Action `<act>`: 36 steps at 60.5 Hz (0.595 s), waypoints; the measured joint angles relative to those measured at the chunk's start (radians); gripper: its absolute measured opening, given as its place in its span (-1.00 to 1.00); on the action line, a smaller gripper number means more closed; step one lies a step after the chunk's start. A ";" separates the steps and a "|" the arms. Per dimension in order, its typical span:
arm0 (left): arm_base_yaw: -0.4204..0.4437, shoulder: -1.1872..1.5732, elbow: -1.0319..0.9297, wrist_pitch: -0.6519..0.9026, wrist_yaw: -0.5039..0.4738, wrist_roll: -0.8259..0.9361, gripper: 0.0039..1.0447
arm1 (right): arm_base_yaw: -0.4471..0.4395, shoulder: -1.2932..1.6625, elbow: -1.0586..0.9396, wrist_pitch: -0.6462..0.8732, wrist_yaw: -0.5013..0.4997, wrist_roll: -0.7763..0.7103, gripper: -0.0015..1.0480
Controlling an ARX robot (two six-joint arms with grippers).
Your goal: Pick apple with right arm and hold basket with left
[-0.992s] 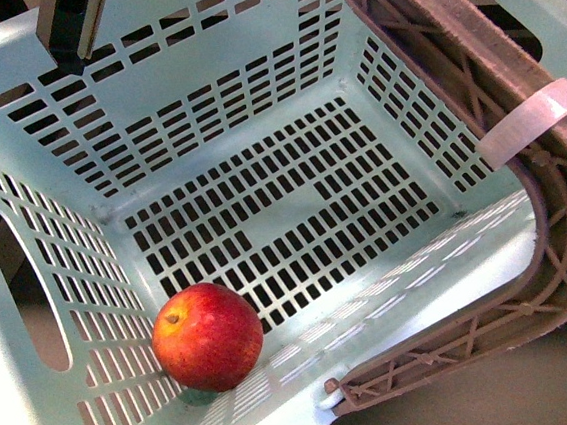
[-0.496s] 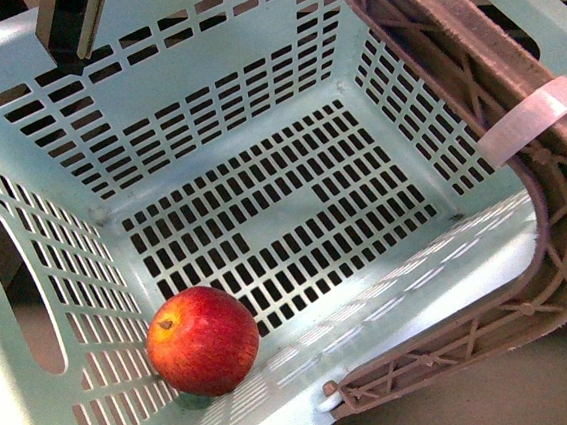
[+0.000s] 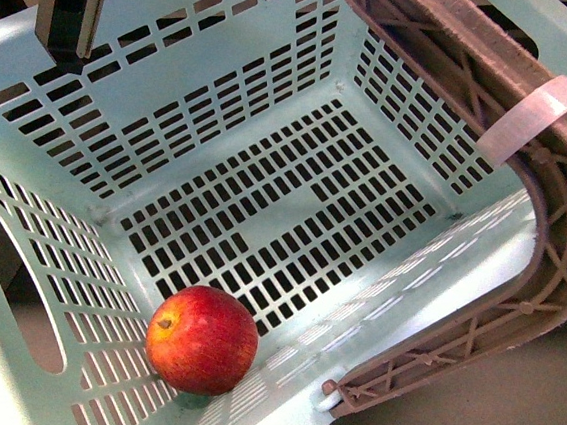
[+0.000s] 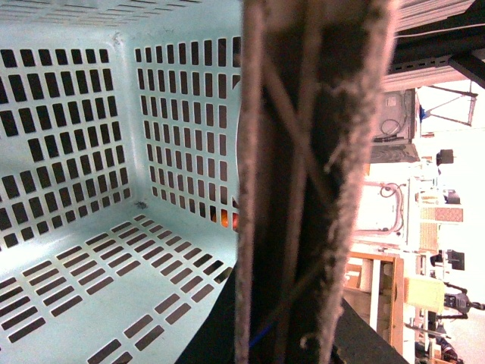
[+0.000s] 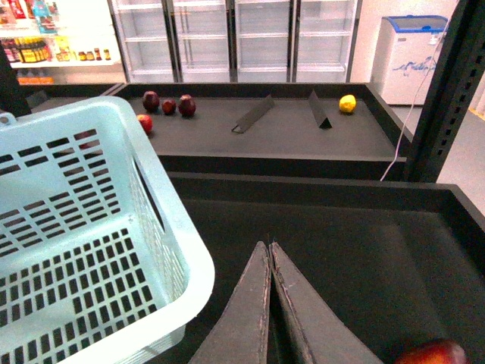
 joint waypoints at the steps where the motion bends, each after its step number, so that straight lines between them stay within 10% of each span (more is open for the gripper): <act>1: 0.000 0.000 0.000 0.000 0.000 0.000 -0.88 | 0.000 -0.005 0.000 -0.006 0.000 0.000 -0.96; 36: 0.000 0.000 0.000 0.000 0.000 -0.002 -0.88 | 0.000 -0.224 0.000 -0.231 0.000 0.000 -0.96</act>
